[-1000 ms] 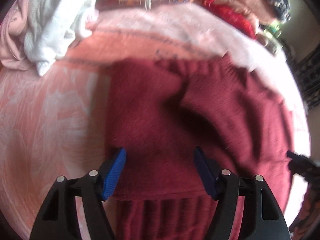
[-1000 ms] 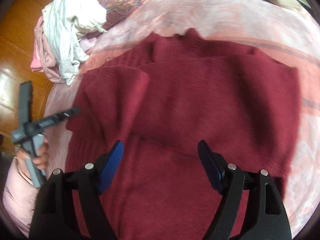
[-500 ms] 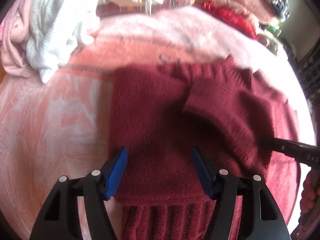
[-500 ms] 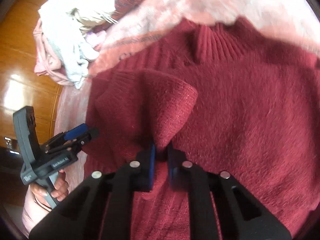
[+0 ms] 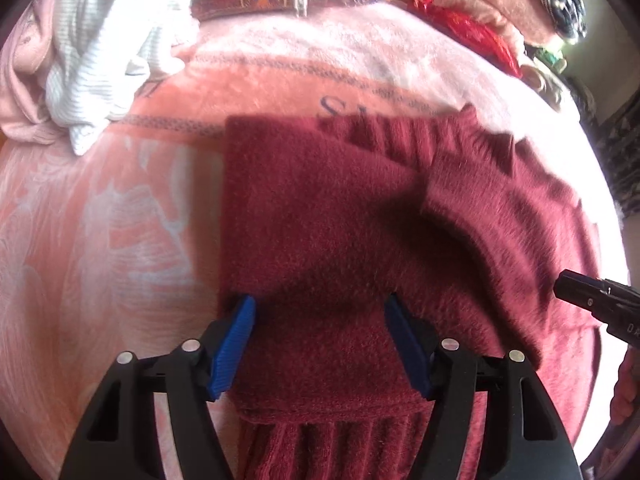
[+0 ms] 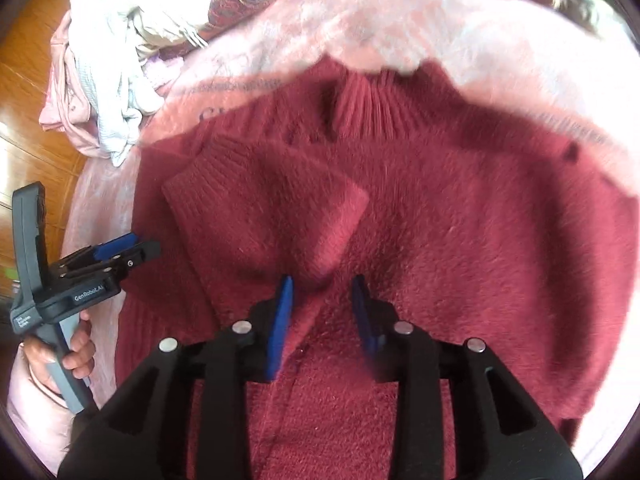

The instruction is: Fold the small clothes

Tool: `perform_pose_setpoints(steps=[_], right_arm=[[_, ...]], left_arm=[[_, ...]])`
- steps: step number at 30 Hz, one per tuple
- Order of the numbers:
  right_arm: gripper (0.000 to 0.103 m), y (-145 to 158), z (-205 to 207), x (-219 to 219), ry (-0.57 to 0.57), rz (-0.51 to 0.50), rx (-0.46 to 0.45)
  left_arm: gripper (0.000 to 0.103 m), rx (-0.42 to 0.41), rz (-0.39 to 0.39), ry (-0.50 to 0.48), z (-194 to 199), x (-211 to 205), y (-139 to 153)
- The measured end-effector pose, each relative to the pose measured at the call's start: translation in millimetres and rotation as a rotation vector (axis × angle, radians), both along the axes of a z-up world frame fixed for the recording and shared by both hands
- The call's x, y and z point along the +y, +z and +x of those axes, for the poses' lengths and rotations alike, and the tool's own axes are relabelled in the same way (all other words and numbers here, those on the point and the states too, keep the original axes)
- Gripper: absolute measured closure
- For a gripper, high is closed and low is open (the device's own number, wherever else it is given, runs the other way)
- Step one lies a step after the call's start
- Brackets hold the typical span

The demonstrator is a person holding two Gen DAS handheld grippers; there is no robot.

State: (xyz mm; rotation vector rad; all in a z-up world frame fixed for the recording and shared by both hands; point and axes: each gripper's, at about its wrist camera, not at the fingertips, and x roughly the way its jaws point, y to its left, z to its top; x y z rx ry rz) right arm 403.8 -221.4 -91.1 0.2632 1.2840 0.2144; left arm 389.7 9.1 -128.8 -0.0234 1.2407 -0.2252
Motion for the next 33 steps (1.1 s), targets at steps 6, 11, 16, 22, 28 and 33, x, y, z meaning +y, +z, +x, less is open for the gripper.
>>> perform_pose_setpoints(steps=[6,11,16,22,28,33], right_arm=[[0.054,16.6,23.2,45.4,0.108,-0.038,0.014],[0.045,9.2,51.0,93.8,0.178,-0.036,0.047],[0.037,-14.8,74.1,138.7,0.228,-0.091,0.088],[0.095,-14.6,67.2,111.8,0.170,-0.083,0.051],[0.095,32.4,19.1,19.4,0.096,-0.010,-0.071],[0.094,27.2,-26.2,-59.3,-0.008,-0.023,-0.057]], left_arm=[[0.035,0.023,-0.008,0.018,11.7,1.8,3.9],[0.032,0.027,0.015,0.043,8.1,16.3,2.6],[0.031,0.055,0.008,0.092,7.0,33.8,-1.7],[0.031,0.082,0.009,0.095,5.2,34.4,-13.0],[0.030,0.056,0.059,0.098,0.3,24.1,-15.3],[0.030,0.042,0.092,0.094,-1.9,13.7,-14.3]])
